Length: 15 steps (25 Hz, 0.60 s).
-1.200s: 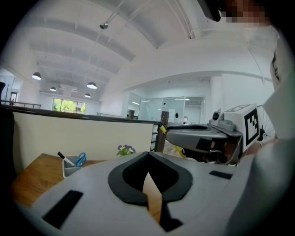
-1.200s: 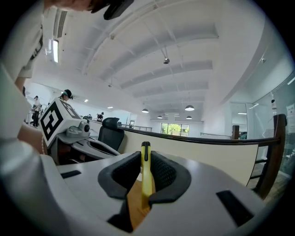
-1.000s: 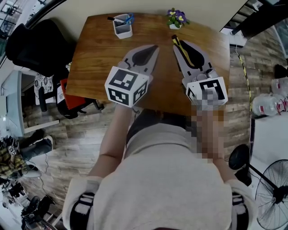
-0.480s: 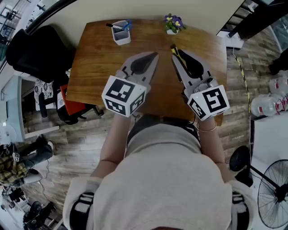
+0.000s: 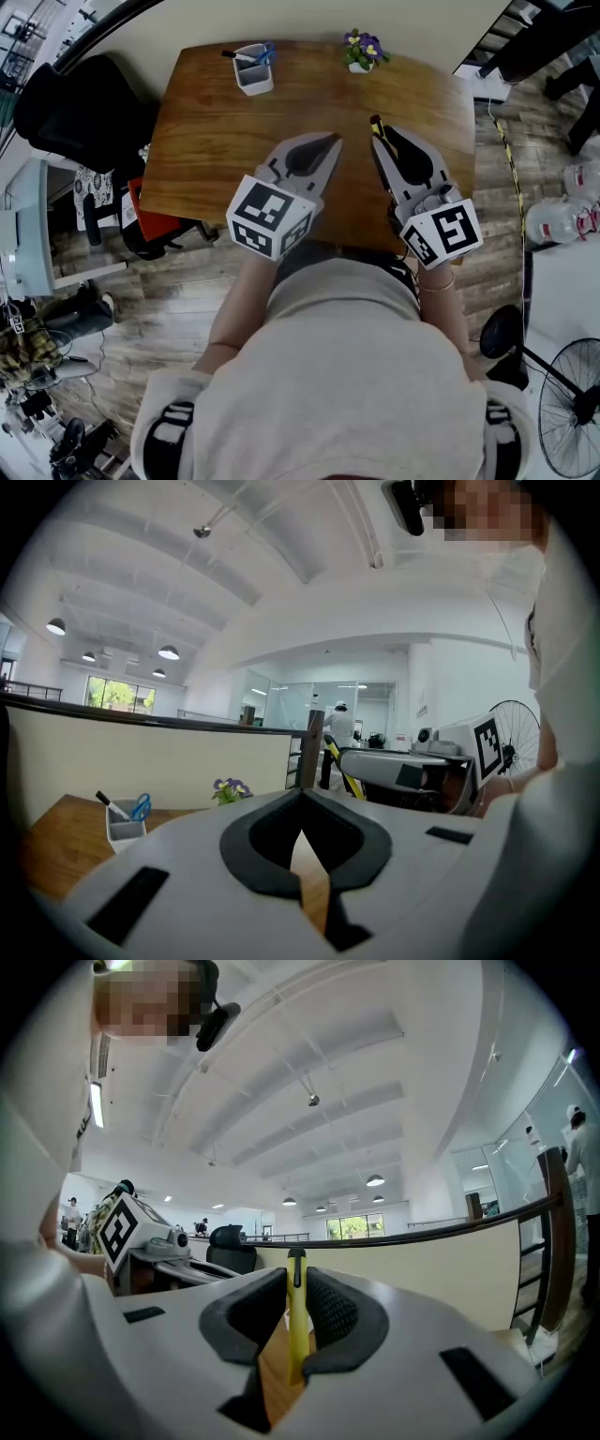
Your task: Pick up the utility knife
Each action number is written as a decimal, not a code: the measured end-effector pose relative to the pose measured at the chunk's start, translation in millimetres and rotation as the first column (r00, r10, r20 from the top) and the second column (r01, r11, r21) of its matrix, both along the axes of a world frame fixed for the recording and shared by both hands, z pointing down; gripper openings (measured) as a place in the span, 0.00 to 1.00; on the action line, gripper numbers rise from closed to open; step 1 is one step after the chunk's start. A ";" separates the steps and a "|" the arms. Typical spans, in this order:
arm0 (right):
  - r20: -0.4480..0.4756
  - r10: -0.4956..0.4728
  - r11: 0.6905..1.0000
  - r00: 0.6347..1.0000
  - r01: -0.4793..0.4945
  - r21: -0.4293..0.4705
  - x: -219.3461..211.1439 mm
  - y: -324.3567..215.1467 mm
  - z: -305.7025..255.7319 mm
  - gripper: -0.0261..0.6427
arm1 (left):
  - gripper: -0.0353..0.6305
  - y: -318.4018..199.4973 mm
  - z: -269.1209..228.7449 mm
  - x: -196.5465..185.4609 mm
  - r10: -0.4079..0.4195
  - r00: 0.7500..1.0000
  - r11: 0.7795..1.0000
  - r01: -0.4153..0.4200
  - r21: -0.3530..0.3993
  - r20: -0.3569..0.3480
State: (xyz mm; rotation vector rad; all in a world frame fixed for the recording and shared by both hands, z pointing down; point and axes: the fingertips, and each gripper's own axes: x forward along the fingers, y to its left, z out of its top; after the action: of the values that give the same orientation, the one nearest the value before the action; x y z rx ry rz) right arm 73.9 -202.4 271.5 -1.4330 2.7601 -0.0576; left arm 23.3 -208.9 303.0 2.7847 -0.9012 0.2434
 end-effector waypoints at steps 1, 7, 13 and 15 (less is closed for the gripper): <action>-0.001 -0.007 1.000 1.000 0.007 -0.006 -0.2 1.6 2.1 0.16 | 0.07 0.9 2.0 0.6 0.000 1.000 1.000 0.000 -0.006 -0.001; -0.032 -0.079 0.996 0.996 0.078 -0.046 -9.6 10.1 15.1 0.16 | 0.07 6.0 11.2 4.9 0.019 1.000 0.999 -0.019 -0.035 0.002; -0.028 -0.085 0.994 0.996 0.083 -0.074 -13.6 10.4 23.8 0.16 | 0.07 6.0 18.5 4.7 0.010 1.000 0.999 -0.010 -0.052 0.005; -0.030 -0.085 0.993 0.996 0.083 -0.080 -13.7 10.0 25.8 0.16 | 0.07 4.7 21.6 3.7 0.005 1.000 0.998 -0.004 -0.056 0.014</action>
State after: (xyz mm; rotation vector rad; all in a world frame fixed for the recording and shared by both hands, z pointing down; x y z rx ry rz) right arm 60.1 -192.4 297.3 -1.3458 2.8755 -0.1479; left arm 27.0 -204.3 324.6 2.7374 -0.8783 0.2853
